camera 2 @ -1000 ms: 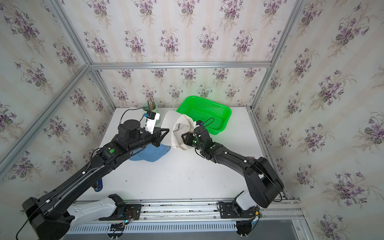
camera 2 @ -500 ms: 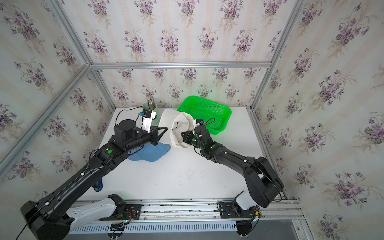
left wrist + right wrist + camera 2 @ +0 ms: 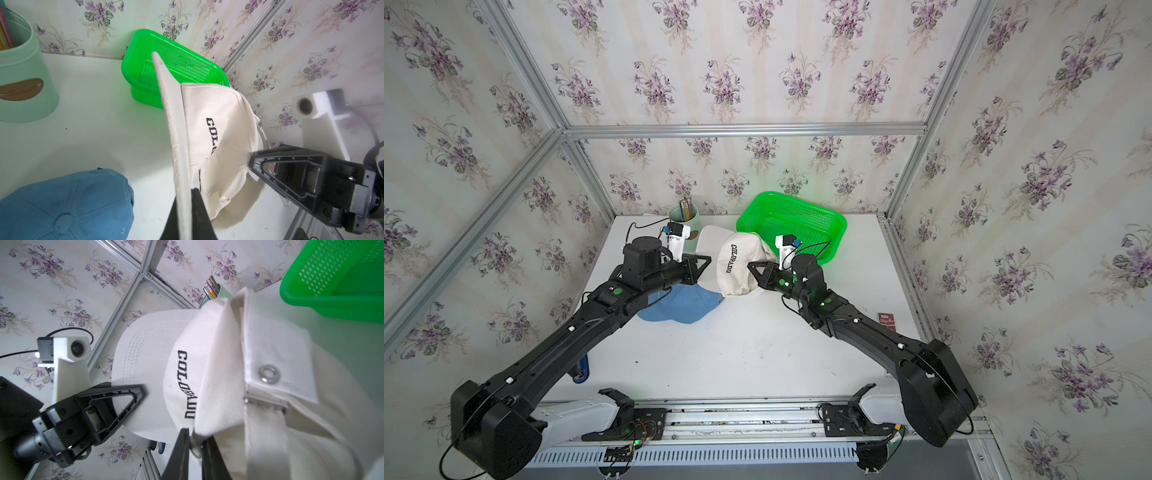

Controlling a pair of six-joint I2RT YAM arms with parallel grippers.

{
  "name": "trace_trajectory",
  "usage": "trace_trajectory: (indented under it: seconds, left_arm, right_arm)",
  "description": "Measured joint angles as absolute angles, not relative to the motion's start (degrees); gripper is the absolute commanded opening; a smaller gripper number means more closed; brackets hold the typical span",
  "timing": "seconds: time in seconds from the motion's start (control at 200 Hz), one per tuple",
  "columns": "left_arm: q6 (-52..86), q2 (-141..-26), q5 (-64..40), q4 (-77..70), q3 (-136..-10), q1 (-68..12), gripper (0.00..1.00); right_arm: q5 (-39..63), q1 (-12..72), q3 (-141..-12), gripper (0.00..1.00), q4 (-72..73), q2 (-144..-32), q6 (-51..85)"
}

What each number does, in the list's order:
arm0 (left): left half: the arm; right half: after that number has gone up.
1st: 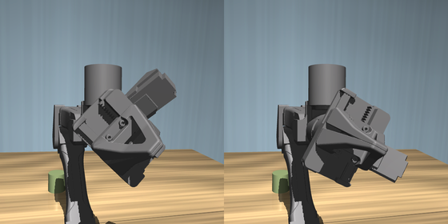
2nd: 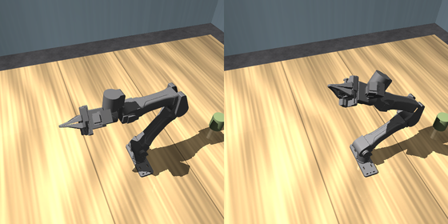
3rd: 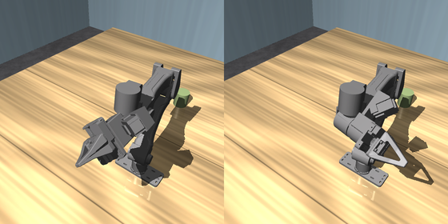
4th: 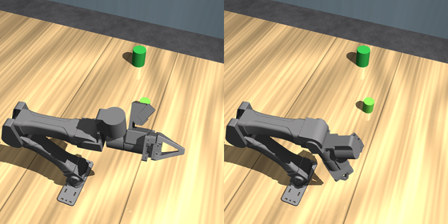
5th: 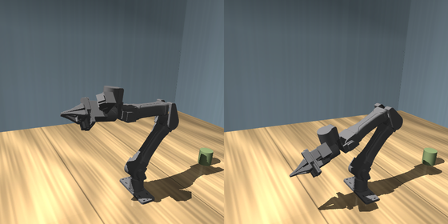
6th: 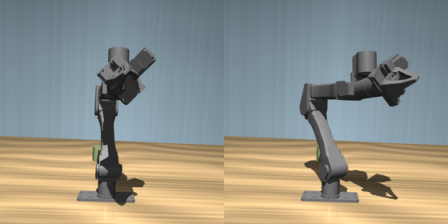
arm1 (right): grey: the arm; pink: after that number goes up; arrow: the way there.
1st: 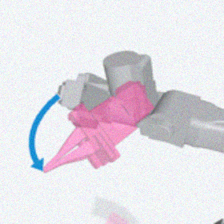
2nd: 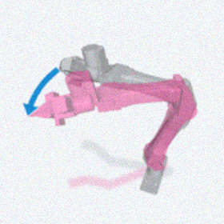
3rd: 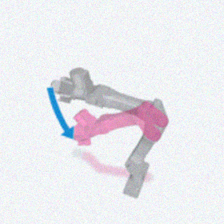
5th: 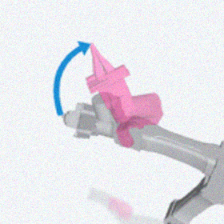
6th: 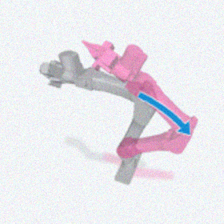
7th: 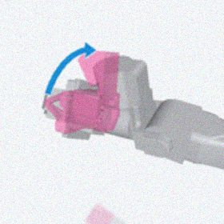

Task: Turn the baseball cap inside out
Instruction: Turn over the baseball cap.

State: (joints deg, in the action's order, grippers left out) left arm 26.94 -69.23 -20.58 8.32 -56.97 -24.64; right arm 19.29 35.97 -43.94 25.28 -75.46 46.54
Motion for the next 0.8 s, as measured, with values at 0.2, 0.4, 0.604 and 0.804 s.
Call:
trace_trajectory:
  seconds: [0.2, 0.4, 0.604, 0.804]
  left_arm:
    - [26.92, -69.47, -21.15, 7.38, -54.63, -26.59, 0.00]
    - [26.76, -69.36, -18.94, 6.44, -53.28, -26.26, 0.00]
    - [26.96, -72.05, -18.28, 5.39, -53.54, -25.52, 0.00]
    - [26.98, -72.99, -18.02, 5.41, -53.87, -25.41, 0.00]
  right_arm:
    - [24.53, 33.69, -40.18, 0.08, 33.98, -74.56, 49.69]
    - [27.97, 33.01, -41.98, 0.08, 34.74, -72.84, 49.65]
    - [29.41, 32.18, -41.41, 0.07, 31.81, -69.73, 48.16]
    - [31.75, 27.64, -36.27, 0.07, 31.42, -65.28, 47.99]
